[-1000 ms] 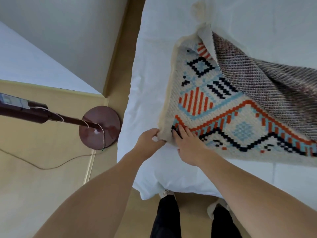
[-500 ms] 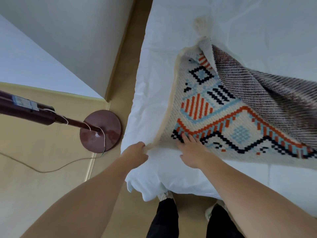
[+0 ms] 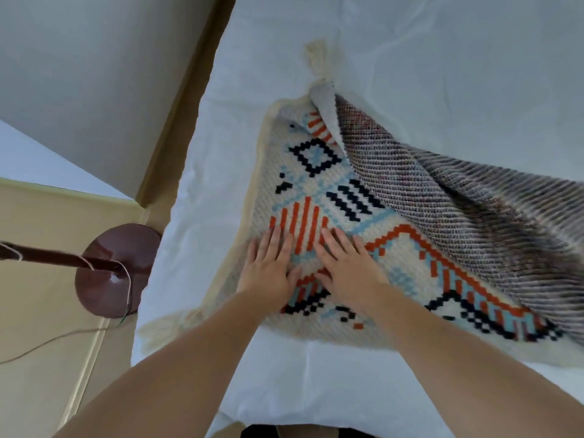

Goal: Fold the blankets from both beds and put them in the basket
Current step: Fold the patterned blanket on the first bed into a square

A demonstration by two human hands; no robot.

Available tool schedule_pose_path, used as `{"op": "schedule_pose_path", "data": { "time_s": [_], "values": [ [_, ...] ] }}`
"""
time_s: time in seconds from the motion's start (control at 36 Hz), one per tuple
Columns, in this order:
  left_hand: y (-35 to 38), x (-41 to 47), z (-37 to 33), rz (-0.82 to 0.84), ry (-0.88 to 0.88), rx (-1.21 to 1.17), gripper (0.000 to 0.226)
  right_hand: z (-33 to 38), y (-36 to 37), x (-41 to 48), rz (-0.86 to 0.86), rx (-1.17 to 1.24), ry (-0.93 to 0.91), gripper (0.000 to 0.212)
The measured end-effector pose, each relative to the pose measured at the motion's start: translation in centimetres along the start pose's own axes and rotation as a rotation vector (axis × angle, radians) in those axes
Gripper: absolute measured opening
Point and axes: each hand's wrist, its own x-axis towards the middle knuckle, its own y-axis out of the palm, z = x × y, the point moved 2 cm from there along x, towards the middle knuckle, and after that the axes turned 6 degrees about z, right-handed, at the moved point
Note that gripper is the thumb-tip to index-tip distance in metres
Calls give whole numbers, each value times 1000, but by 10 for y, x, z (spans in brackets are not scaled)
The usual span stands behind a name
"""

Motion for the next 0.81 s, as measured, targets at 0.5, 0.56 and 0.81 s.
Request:
{"op": "schedule_pose_path", "data": {
  "time_s": [0.5, 0.56, 0.81],
  "values": [
    [-103, 94, -19, -263, -42, -121, 62, -95, -138, 95, -402, 182, 205, 59],
    [-123, 109, -14, -299, -23, -77, 68, -93, -139, 94, -399, 200, 166, 61],
    [-202, 184, -28, -213, 198, 236, 98, -93, -139, 75, -361, 184, 88, 63]
  ]
}}
